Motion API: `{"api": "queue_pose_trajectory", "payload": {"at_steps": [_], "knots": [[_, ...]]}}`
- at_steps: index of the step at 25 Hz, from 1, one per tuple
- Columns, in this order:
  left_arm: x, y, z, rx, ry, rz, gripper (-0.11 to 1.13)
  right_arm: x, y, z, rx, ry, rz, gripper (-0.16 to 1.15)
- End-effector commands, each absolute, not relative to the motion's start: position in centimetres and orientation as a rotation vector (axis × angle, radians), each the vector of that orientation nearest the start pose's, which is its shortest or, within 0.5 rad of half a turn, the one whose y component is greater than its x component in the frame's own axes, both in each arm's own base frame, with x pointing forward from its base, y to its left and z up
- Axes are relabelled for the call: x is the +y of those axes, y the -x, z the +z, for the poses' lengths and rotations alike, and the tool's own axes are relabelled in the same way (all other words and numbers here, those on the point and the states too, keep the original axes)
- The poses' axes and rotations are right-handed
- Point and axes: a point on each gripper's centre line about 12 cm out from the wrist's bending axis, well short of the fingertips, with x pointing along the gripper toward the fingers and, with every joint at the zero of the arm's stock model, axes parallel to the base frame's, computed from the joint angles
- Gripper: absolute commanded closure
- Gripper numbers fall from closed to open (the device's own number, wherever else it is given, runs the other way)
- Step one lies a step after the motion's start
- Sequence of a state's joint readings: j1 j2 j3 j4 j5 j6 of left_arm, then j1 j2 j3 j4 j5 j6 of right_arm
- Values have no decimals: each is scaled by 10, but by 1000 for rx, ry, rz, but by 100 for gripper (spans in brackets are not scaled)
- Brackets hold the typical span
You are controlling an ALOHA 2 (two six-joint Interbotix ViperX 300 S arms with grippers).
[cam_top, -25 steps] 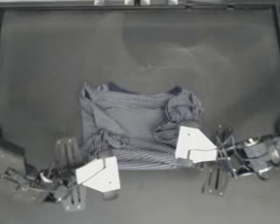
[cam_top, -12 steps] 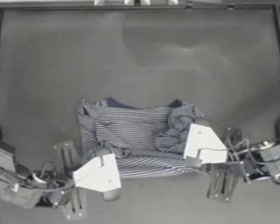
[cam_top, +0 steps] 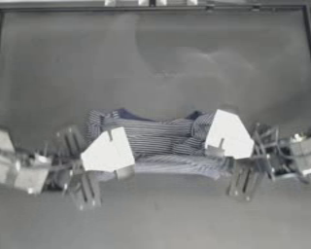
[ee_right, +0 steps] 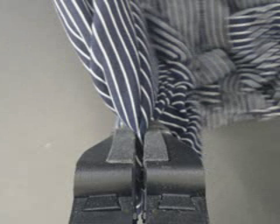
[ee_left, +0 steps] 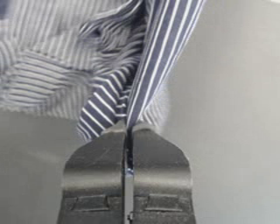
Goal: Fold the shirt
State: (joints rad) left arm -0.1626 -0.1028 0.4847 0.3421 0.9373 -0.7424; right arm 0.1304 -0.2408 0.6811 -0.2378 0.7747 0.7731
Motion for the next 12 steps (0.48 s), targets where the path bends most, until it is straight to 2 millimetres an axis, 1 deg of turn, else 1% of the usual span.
{"api": "queue_pose_trajectory", "payload": {"at_steps": [1,5,10,12], "knots": [[-2,-338,228,1134,218,423,97,4,-296,205,1090,-377,-409,92],[22,-339,224,1125,227,438,97,-18,-291,199,1105,-386,-454,93],[48,-337,210,1158,232,452,97,-43,-289,195,1110,-393,-491,93],[57,-336,203,1173,235,462,97,-52,-288,189,1123,-401,-502,93]]}}
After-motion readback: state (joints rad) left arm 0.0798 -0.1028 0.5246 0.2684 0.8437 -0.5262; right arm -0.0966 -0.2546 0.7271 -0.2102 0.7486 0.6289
